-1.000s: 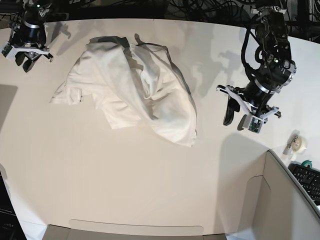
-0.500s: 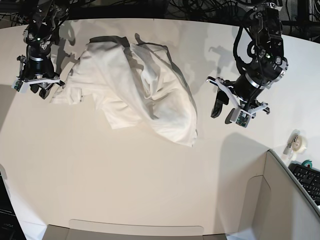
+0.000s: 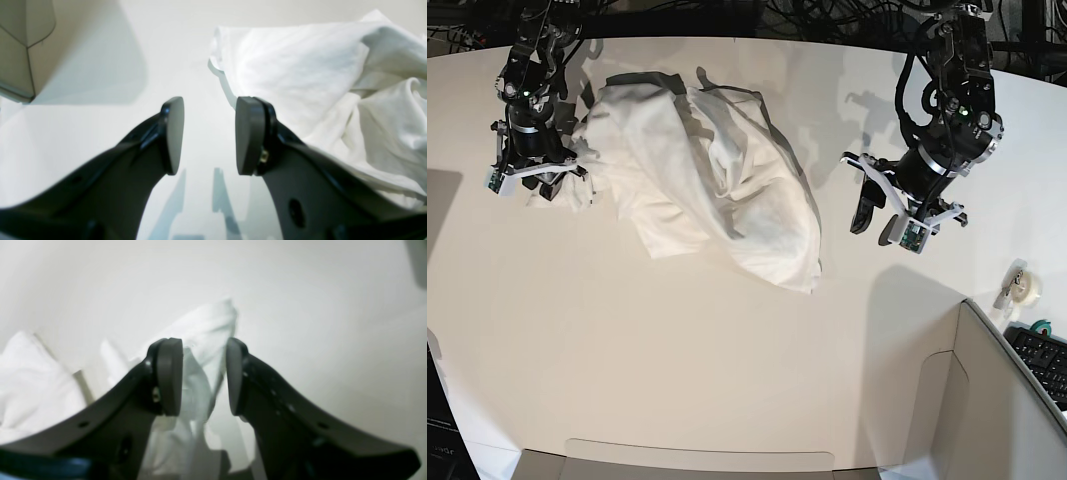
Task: Layout the t-shirt on the table in an organized manner, then fold the t-shirt properly
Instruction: 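Lower the right gripper onto the t-shirt and pinch the fabric, then lift the t-shirt high with the right gripper to let it hang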
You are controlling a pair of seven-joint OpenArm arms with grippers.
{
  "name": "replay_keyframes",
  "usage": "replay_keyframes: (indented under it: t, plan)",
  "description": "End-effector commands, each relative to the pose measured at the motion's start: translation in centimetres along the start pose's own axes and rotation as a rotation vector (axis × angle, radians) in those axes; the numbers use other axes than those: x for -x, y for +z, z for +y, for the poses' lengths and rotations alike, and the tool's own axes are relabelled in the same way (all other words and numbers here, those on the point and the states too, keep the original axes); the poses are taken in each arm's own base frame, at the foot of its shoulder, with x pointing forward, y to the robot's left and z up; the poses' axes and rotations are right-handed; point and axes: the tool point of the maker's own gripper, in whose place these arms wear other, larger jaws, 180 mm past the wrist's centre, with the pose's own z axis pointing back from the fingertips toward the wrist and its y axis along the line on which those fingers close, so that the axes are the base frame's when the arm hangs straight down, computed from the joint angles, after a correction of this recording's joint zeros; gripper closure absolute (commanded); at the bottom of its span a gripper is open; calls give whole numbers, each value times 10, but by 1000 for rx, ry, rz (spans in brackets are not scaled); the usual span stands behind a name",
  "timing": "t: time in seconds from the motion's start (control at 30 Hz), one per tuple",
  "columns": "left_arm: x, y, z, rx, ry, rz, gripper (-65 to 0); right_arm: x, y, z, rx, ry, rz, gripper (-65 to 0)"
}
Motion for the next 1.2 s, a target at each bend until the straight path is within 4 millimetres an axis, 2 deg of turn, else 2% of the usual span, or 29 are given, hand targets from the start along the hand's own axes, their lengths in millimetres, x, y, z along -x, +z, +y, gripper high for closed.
replay_keyframes:
  t: [0.0,0.23,0.33,0.4,0.47,0.5,0.67,0.7,0.8,1.0,1.17]
  plan:
    - [-13,3,2,-4,-13,-42,-240,-10,-3,2,-7,2,-34,-225]
    - [-13,3,2,-5,-15,-42,-240,23,-24,-6,17,-34,62,-220]
    - [-13,3,3,-6,-14,-42,-240,24,-24,-4,11,-38,64,-215]
    - [-13,3,3,-6,-14,-44,-240,16,-21,10,-23,-17,46,-164]
    - [-14,3,3,-6,-14,-45,-240,-1,-15,29,-72,15,-1,-36]
    - [-14,3,3,-6,-14,-47,-240,-12,-10,39,-94,25,-29,0]
    - [-14,4,4,-10,-13,-50,-240,-72,27,95,-225,52,-150,0]
    - [-15,4,4,-10,-12,-51,-240,-79,33,105,-248,51,-175,0]
    - [-15,4,4,-11,-11,-54,-240,-102,46,117,-282,59,-255,0]
    - [-15,4,6,-14,-11,-54,-240,-139,72,181,-453,45,-429,0]
    - [-11,5,4,-11,-5,-45,-239,-181,96,228,-582,49,-586,0]
